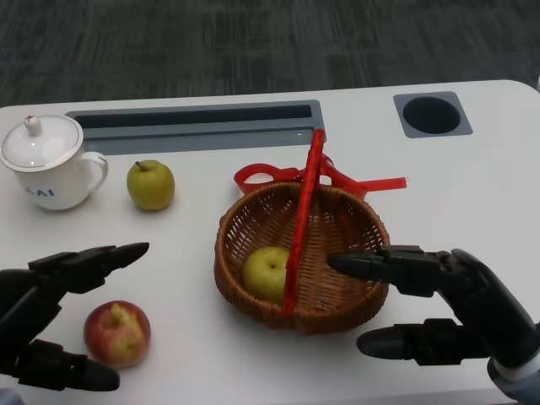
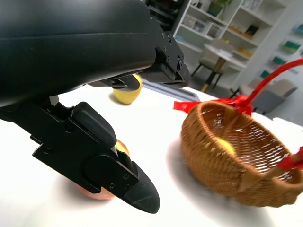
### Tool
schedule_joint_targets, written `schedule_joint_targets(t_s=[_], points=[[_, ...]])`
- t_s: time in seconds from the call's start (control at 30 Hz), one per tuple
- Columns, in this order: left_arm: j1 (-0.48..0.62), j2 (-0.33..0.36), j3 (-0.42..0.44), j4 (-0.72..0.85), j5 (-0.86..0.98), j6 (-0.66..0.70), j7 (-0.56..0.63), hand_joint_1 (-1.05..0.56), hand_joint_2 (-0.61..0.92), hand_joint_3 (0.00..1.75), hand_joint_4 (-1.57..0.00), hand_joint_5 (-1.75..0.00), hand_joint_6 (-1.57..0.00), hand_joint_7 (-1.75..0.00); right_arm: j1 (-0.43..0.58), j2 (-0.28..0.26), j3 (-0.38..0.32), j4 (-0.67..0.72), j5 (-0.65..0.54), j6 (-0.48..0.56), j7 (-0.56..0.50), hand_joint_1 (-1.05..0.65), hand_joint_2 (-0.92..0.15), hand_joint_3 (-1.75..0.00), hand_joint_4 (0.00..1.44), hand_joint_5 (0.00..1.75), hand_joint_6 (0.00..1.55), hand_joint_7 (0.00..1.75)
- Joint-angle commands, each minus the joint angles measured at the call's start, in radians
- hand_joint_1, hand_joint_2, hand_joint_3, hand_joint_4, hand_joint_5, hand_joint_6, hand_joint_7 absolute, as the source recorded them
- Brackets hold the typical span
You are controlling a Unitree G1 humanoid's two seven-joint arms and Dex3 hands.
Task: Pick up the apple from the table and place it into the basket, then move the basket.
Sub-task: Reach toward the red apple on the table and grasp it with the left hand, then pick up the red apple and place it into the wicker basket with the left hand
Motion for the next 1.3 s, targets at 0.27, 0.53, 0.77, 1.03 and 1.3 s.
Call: schedule_joint_targets(t_s=[0.27,0.53,0.77,1.03,1.3], points=[[-0.11,0.087,-0.122,0.256,0.192,-0.009,0.262,-0.84,0.64,0.01,-0.44,-0.03,-0.41,-0.02,0.011,-0.016,-0.002,-0.026,0.026,0.017,0.011,-0.46,-0.9,0.0,0.77,0.0,0.7,0.0],[-0.198,0.077,-0.236,0.421,0.241,-0.004,0.4,-0.74,0.64,0.0,-0.5,-0.03,-0.44,-0.01,0.019,-0.016,-0.003,-0.035,0.031,0.024,0.016,-0.45,-0.9,0.0,0.77,0.0,0.7,0.0],[-0.248,0.058,-0.295,0.517,0.21,-0.001,0.413,-0.73,0.65,0.01,-0.49,-0.01,-0.43,0.0,0.024,-0.013,-0.01,-0.042,0.018,0.024,0.007,-0.45,-0.89,0.0,0.78,0.0,0.7,0.0],[-0.301,0.041,-0.358,0.632,0.216,-0.02,0.483,-0.73,0.66,0.0,-0.53,-0.02,-0.46,-0.01,0.03,-0.011,-0.008,-0.05,0.02,0.027,0.007,-0.45,-0.89,0.0,0.78,0.0,0.71,0.0],[-0.348,0.025,-0.411,0.746,0.22,-0.057,0.565,-0.58,0.66,0.0,-0.68,-0.04,-0.64,-0.04,0.038,-0.012,-0.008,-0.058,0.022,0.028,0.009,-0.45,-0.9,0.0,0.78,0.0,0.7,0.0]])
